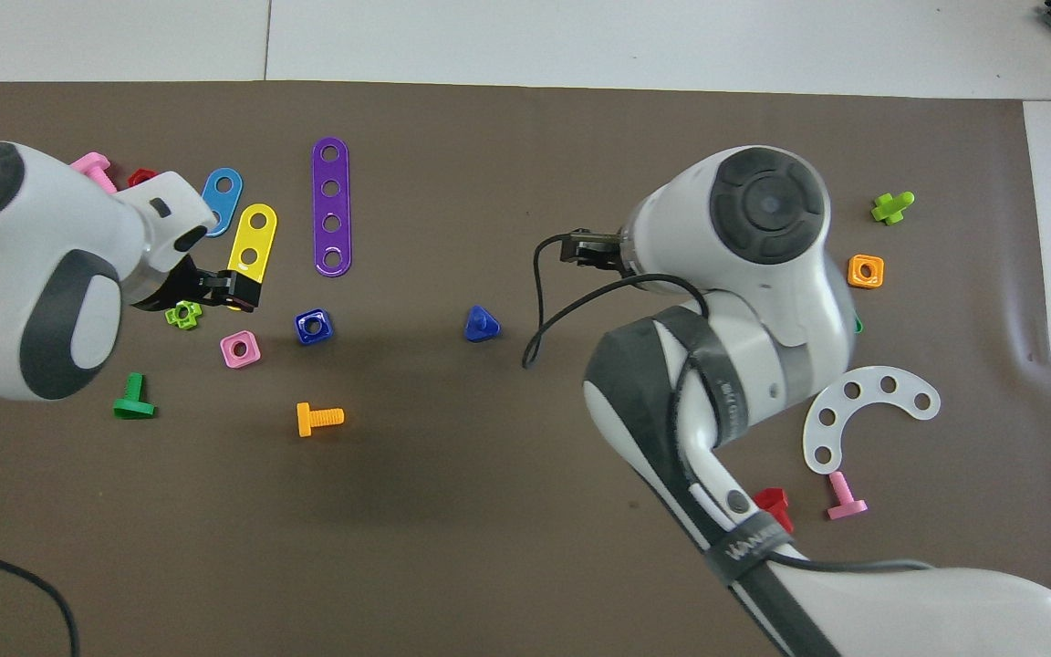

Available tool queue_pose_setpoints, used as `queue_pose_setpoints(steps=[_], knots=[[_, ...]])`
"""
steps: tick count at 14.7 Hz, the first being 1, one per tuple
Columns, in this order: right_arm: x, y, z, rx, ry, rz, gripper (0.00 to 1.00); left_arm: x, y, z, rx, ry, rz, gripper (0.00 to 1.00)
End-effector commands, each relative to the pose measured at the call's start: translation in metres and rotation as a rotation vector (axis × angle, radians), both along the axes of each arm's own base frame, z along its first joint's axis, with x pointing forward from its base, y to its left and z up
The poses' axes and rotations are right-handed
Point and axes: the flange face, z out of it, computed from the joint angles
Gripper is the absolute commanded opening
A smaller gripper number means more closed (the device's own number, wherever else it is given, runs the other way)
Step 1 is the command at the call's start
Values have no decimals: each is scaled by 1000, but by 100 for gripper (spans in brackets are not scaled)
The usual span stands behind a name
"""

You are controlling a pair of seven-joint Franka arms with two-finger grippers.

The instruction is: Unscrew and place screws in storage area

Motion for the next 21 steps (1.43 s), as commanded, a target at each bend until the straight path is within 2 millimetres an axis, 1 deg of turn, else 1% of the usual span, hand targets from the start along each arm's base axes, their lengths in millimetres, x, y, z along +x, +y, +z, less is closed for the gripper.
queue_pose_setpoints(steps=[1,2,3,5,6,7,8,9,10,11,12,14,15,17,20,21], knots=[[15,67,-31,1,-1,-34,100,-14,20,28,-15,-11,5,99],[9,103,-54,-10,-1,-32,100,-18,28,42,-15,-26,28,99],[6,120,-73,-38,-14,-18,100,-25,36,60,-16,-40,44,99],[5,125,-77,-45,-30,-5,99,-39,49,96,-17,-58,70,100],[1,132,-82,-47,-38,11,96,-41,51,110,-13,-46,81,100],[0,136,-84,-28,-54,16,94,-42,51,128,-7,-24,95,100],[-3,137,-88,-29,-53,22,89,-43,51,144,-5,-6,97,100],[-7,138,-88,-39,-41,29,86,-45,46,157,-4,13,95,100],[-11,137,-95,-57,-17,31,83,-48,44,167,-3,22,104,100],[-20,144,-101,-67,-4,47,77,-50,41,171,-1,32,115,100],[-23,143,-105,-77,8,51,73,-52,38,172,1,39,116,100],[-29,143,-109,-84,18,57,72,-56,38,172,37,51,124,100],[-31,142,-110,-89,24,60,69,-57,31,171,60,44,107,100],[-34,139,-113,-97,34,70,64,-56,31,169,60,33,108,100],[-36,138,-117,-101,36,84,42,-57,34,168,55,25,103,100],[-36,137,-117,-100,35,84,38,-57,34,167,55,20,103,100]])
